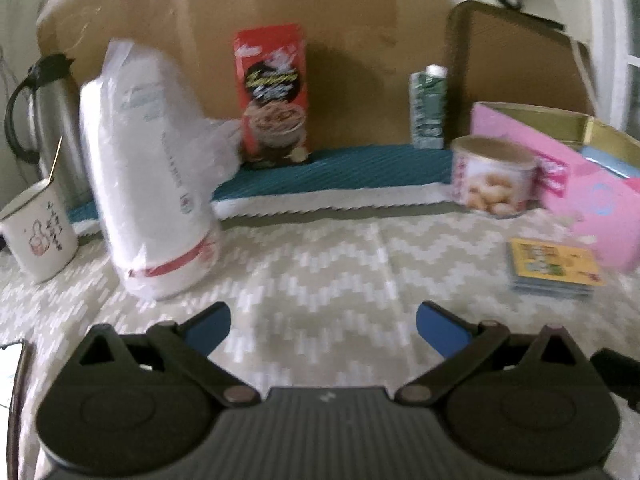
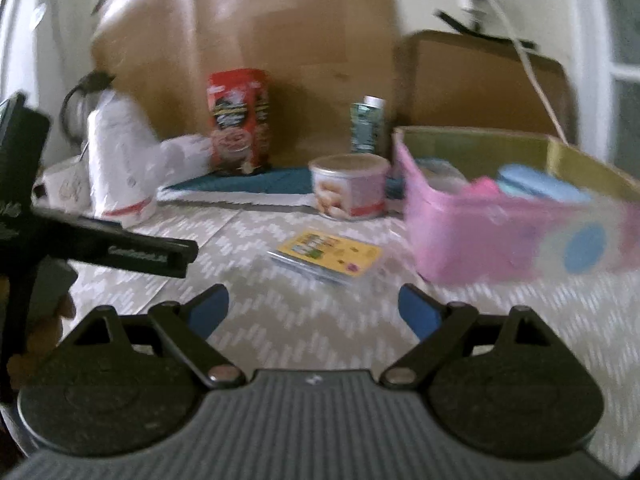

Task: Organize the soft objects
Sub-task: 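Move the right tool back over the yellow card pack, then grasp the yellow card pack with the right tool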

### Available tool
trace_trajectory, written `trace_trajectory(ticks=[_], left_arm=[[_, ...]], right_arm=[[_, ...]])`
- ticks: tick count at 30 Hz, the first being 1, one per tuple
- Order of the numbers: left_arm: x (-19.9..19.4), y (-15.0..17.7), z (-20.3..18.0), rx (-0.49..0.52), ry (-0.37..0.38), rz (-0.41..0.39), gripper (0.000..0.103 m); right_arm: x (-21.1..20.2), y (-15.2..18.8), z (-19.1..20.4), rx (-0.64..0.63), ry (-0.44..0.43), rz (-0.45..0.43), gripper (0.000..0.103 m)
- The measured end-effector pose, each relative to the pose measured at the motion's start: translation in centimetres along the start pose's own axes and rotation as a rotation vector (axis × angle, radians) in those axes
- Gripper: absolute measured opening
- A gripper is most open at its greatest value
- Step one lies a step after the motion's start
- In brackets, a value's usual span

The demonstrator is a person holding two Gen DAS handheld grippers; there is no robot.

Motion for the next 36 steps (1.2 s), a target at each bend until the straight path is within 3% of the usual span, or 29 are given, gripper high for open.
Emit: trace_trajectory(ticks=[6,12,20,27,32,36], left_arm=[[1.2,0.0,1.4,-0.076,0.011,0.04,0.103],[1.3,-0.1,1.3,-0.075,0.004,0.04,0.103],[1.4,-0.2,1.4,-0.086,-0.013,0.039,0.103],[1.2,-0.1,1.8,-0.117,-0.046,0.038,0.103],[1.1,-0.1,1.9,-0.128,-0.062,0.039,0.103],[1.1,-0.1,1.9,-0.125,-0.065,0.04,0.103]], right_arm=[[4.0,-1.3,0.8,-0.189,-0.007,0.036,0.094],[7.4,-2.8,0.2,-0.257,-0.032,0.098,0.094],[8.2,-3.5,1.0,-0.358,-0.103,0.096,0.095],[9.6,-4.5,1.4,-0.369,-0.213,0.155,0.093],[11.6,-5.4,-0.3,-0.233,-0.307,0.284,0.093],[11.1,-5.0,-0.8,-0.194,-0.322,0.275,0.089]])
Point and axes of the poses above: each gripper's, at about its wrist camera, not at the fingertips, and x roughly the way its jaws point, z to its left, y to its underside, the point moved 2 cm from there along x, roughly the way its jaws point, and after that the axes turned 3 degrees about y, right-handed, at the moved point
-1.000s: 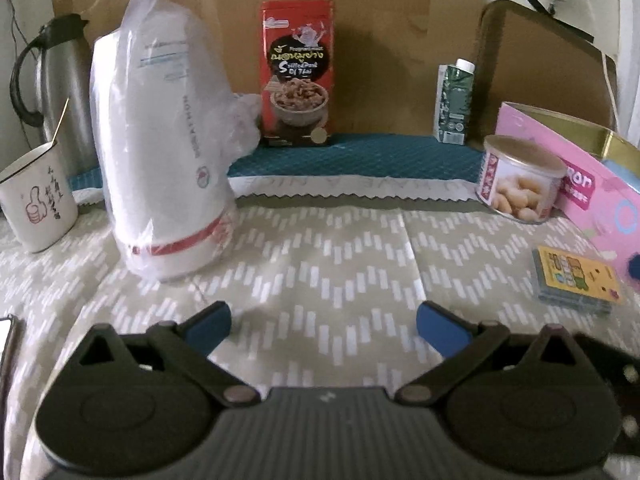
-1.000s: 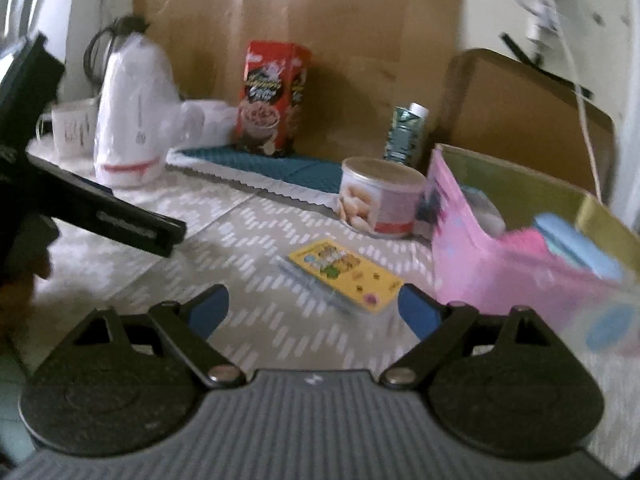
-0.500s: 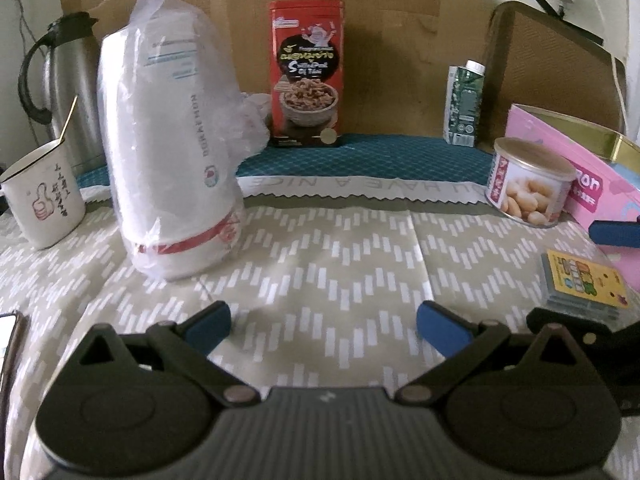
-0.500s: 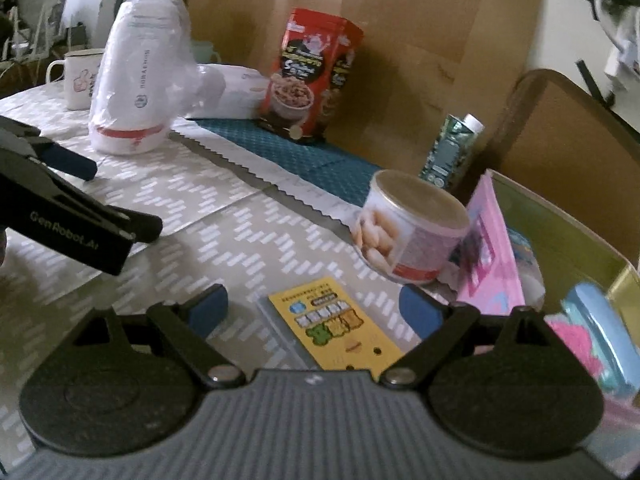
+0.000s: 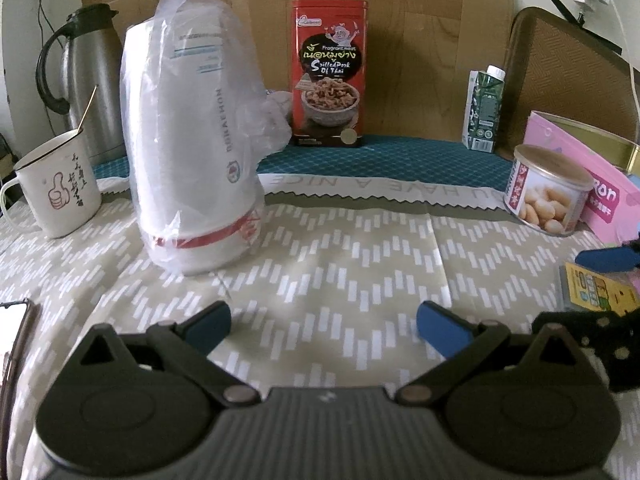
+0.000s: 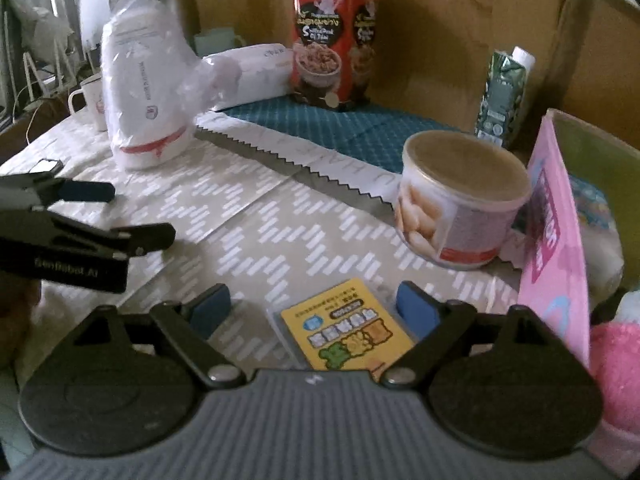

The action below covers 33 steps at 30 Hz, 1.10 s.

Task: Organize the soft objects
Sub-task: 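Grasp the yellow card pack with the right tool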

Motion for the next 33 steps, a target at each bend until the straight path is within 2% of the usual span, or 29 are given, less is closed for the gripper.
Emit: trace_trajectory(ticks=[11,17,20,22,28,31,33], left_arm=[[0.0,0.0,0.1,0.001,0.001,-0.001,0.103],[-0.1,0.1,0.1,0.0,0.004,-0.003,0.103],[0.0,0.1,0.2,-0.001,0.007,-0.004,0.103],[0.0,0.1,0.2,0.0,0.007,-0.004,0.103],[-0.1,0.0,0.0,-0.001,0.01,-0.006,0.103],[-0.1,0.0,0.1,-0.005,0.016,-0.007,0.103],[-0.2,0.0,0.2,-0.008,0.02,-0.009,0.103]], right_arm=[[-1.3,1.4,0.0,-0.005,0.017,-0.055,0.087],[-1.2,1.3,0.1,0.007,0.022,-0.054,0.088],[-1.5,1.5,0.4,0.003,0.014,-0.06,0.076],[-1.9,1.7,0.9,0.0,0.009,-0.067,0.062],[-2.9,2.7,3.4,-0.008,0.022,-0.097,0.062],[-2.9,2.7,5.5,-0.026,-0.039,-0.094,0.062],[-2.8,2.8,7.3,-0.08,-0.044,-0.109,0.062]])
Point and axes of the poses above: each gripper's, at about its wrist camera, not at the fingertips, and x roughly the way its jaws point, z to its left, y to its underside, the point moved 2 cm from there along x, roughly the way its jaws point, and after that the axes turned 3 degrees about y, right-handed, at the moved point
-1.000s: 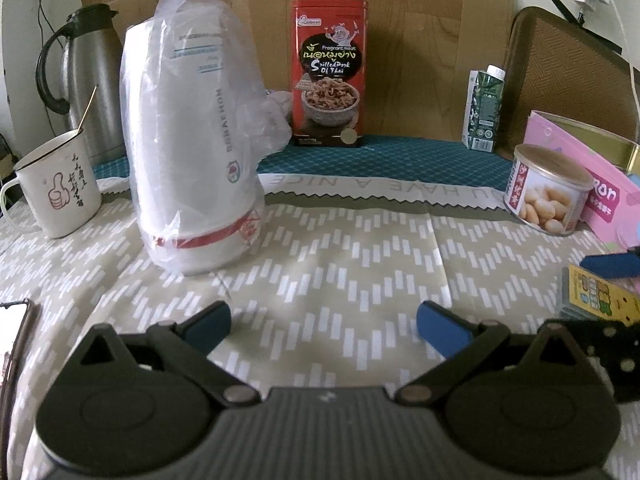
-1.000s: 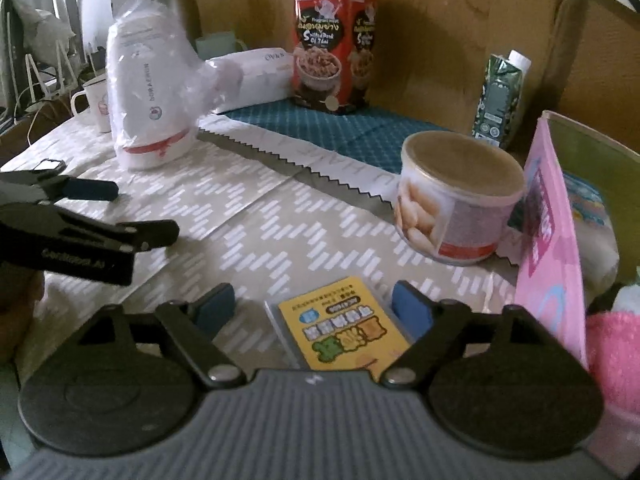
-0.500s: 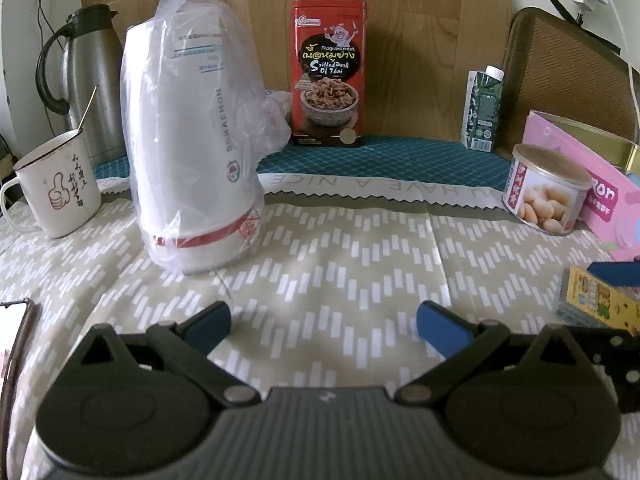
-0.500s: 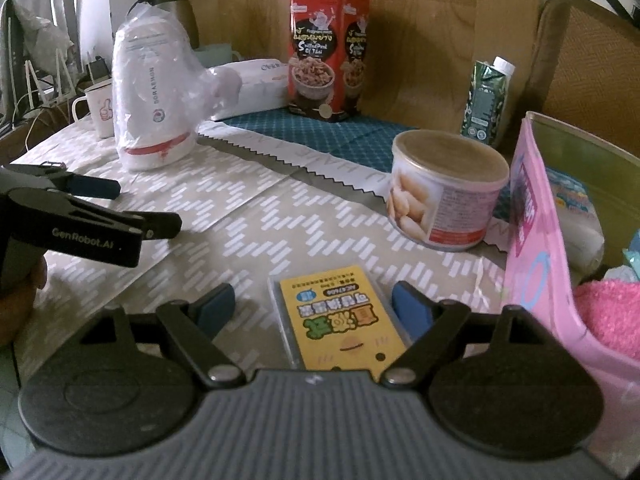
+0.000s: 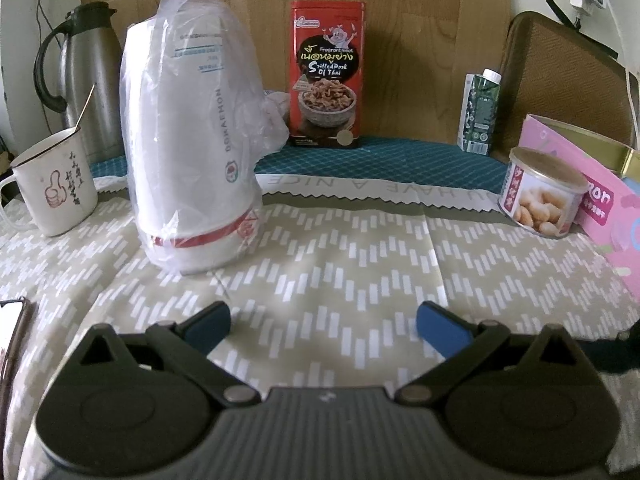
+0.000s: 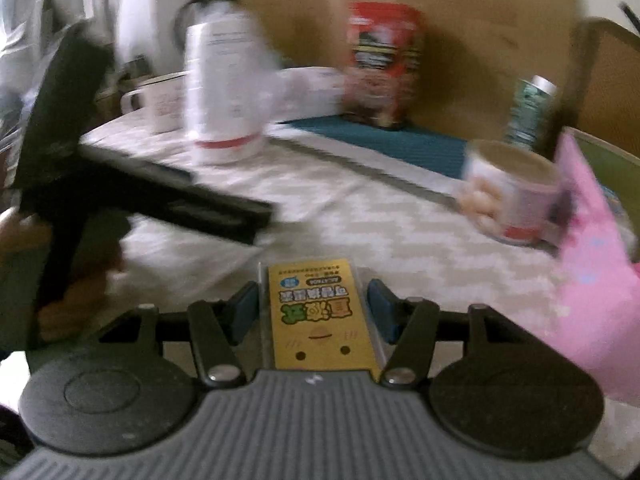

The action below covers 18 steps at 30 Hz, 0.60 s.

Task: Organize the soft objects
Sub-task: 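Grasp the yellow card pack with the right tool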

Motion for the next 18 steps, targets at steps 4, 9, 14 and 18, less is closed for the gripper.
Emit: trace_trajectory(ticks=[4,9,14,18], left_arm=[[-0.2,0.1,0.0,-0.005,0.011,-0.004,0.103],[-0.3,0.2,-0.3,0.009,0.035,-0.005,0.103],[-0.2,0.2,-0.5,0.032,0.078,-0.007,0.103],[-0.5,0.2,-0.3,0.034,0.138,-0.012,0.103]], right_arm=[[-0.3,0.1,0.2,0.023,-0.014,0.0,0.07],[-2.4,2.1,-1.2,0.072,0.034,0.002,0.089],[-4.2,3.1,-1.0,0.069,0.04,-0.009,0.062],[-4.0,3.2,-0.4,0.093,0.062,-0.032,0.062]])
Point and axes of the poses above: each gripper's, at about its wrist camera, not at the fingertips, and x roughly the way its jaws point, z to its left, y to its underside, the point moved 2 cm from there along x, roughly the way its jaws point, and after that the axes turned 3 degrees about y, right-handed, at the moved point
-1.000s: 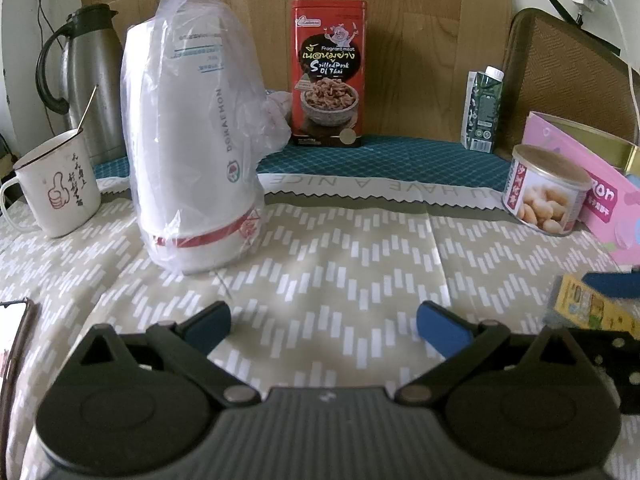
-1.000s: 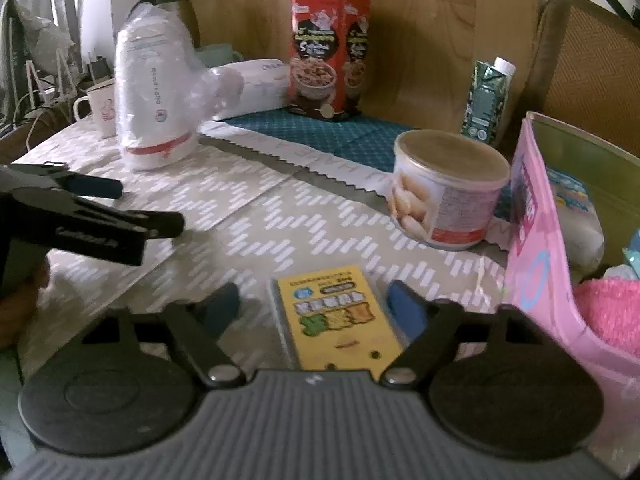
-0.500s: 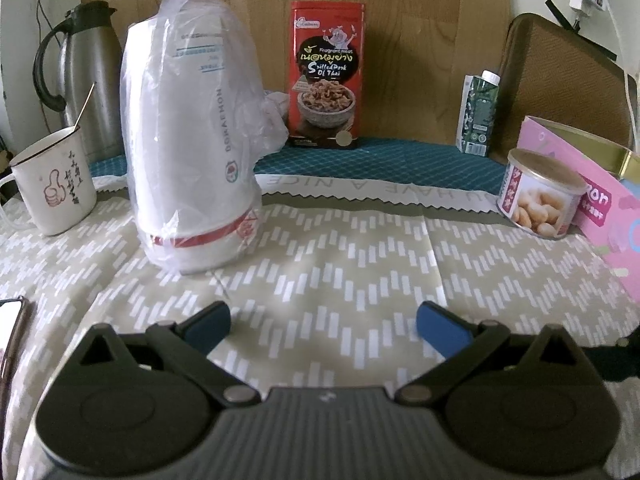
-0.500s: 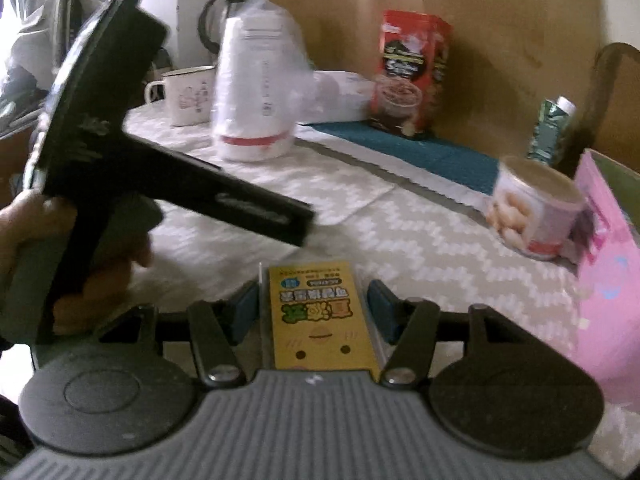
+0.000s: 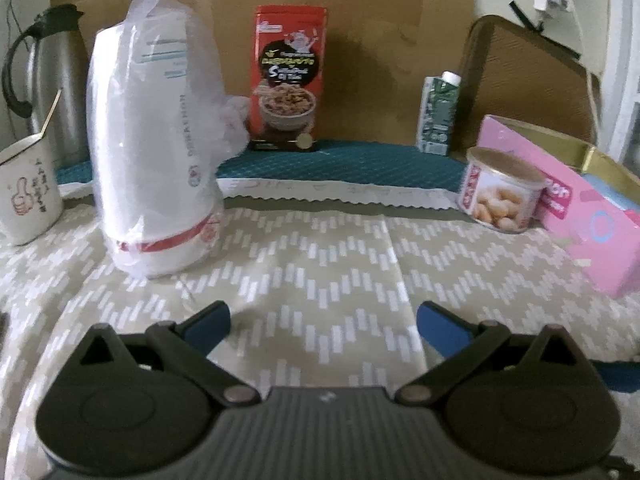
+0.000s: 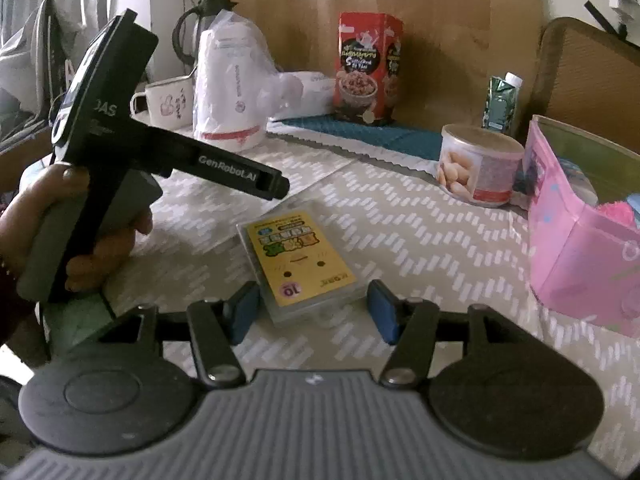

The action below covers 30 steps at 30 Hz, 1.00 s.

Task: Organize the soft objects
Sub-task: 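Grasp the yellow card pack with the right tool, then carry the yellow card pack into the pink tin and release it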

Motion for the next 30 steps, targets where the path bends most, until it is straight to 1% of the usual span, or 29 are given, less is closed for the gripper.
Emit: trace_trajectory(ticks=[2,4,6,9,12,13,15,16,17,24,26,27,29,30], left_arm=[[-0.2,0.0,0.1,-0.004,0.037,-0.002,0.103],[-0.3,0.1,0.2,-0.012,0.065,-0.005,0.103],[-0.4,0.1,0.4,-0.021,0.1,-0.004,0.103],[-0.5,0.1,0.3,-0.017,0.117,0.006,0.103],[-0.8,0.3,-0.5,0.006,0.142,0.041,0.102],[-1.1,0.4,-0.8,-0.003,0.173,0.055,0.102],[-1.8,0.5,-1.4,-0.04,0.272,0.092,0.1],[-2.1,0.5,-1.8,-0.061,0.318,0.116,0.095],[-2.2,0.5,-2.0,-0.077,0.351,0.14,0.093],[-1.7,0.4,-3.7,-0.189,0.499,0.285,0.081],[-1.6,0.4,-4.6,-0.174,0.478,0.28,0.07],[-1.5,0.5,-5.1,-0.158,0.462,0.279,0.055],[-1.6,0.6,-5.6,-0.148,0.433,0.278,0.046],[-1.6,0.6,-5.8,-0.145,0.419,0.281,0.039]], right_arm=[[0.0,-0.1,0.1,0.025,-0.005,-0.004,0.062],[-0.2,-0.1,-0.1,0.082,-0.028,-0.01,0.062],[-0.6,0.1,-0.6,0.179,-0.062,-0.017,0.062],[-1.5,0.9,-2.2,0.348,-0.109,-0.04,0.061],[-2.7,2.0,-3.4,0.472,-0.136,-0.068,0.061],[-3.0,2.2,-3.5,0.487,-0.139,-0.071,0.061],[-3.6,2.6,-3.5,0.495,-0.139,-0.081,0.061],[-3.8,2.7,-3.4,0.491,-0.138,-0.085,0.061],[-3.9,2.8,-3.3,0.488,-0.139,-0.089,0.061],[-4.1,3.5,-3.9,0.508,-0.164,-0.12,0.061],[-4.1,3.7,-4.0,0.518,-0.173,-0.13,0.061],[-4.2,3.8,-4.1,0.522,-0.179,-0.134,0.061],[-4.3,3.9,-4.2,0.527,-0.186,-0.139,0.061],[-4.5,4.0,-4.3,0.527,-0.182,-0.142,0.061]])
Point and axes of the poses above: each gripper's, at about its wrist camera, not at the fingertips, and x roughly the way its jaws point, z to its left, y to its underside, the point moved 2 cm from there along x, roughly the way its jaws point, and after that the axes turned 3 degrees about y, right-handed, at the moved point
